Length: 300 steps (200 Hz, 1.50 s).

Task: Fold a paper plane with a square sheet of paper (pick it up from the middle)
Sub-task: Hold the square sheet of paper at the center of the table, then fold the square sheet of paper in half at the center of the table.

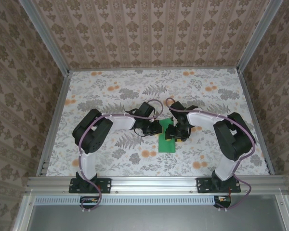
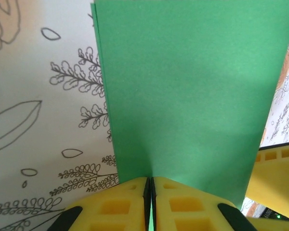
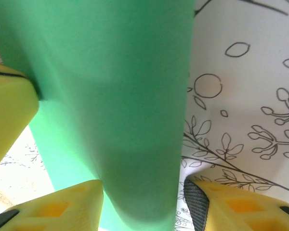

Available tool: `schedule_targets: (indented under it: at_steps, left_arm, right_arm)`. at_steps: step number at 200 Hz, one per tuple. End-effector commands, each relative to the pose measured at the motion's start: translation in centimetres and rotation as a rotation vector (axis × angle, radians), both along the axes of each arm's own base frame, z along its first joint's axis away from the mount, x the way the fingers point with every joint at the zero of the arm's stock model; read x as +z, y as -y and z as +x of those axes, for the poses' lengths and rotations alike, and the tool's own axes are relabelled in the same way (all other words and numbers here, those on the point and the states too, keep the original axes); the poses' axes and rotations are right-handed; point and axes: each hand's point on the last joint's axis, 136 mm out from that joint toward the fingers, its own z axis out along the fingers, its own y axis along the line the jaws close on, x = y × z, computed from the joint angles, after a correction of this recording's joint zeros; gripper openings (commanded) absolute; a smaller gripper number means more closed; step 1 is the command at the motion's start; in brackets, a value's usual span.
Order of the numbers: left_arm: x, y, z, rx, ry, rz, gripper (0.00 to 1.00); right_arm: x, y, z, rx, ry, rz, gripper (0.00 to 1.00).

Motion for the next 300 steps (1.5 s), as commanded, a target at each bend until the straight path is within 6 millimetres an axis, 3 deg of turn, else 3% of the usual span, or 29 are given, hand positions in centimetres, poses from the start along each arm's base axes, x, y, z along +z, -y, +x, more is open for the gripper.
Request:
schedule_targets:
  at_steps: [1,49,82,116,185,218,300]
  left_arm:
    - [-4.1,-2.7,-2.4,-0.03,-0.091,0.167,0.12]
    - [-4.6,-3.0,-2.4,-0.032,-0.109,0.205,0.11]
    - [-4.9,-3.3,-2.5,-0.02,-0.121,0.225,0.09]
    - [-5.1,-3.5,-2.8,-0.017,-0.132,0.237,0.08]
    - [-5.9,-4.0,-3.5,-0.009,-0.166,0.278,0.07]
    - [-6.5,-4.6,-4.0,0.006,-0.2,0.318,0.06]
    - [-7.9,-6.3,-5.4,0.03,-0.266,0.39,0.05]
  right_arm:
    - [0.1,2.1,-1.1,-0.022,0.005,-0.076,0.55]
    - [4.9,2.4,0.2,-0.097,0.168,-0.002,0.53]
    - [5.8,0.4,1.4,-0.12,0.218,0.123,0.36]
    - [5.2,-1.6,3.0,-0.13,0.22,0.205,0.17]
    - [2.3,-3.1,4.1,-0.123,0.15,0.224,0.11]
    - [0.8,-2.1,3.2,-0.097,0.123,0.193,0.11]
    - [-2.3,2.4,1.0,-0.135,0.054,0.118,0.11]
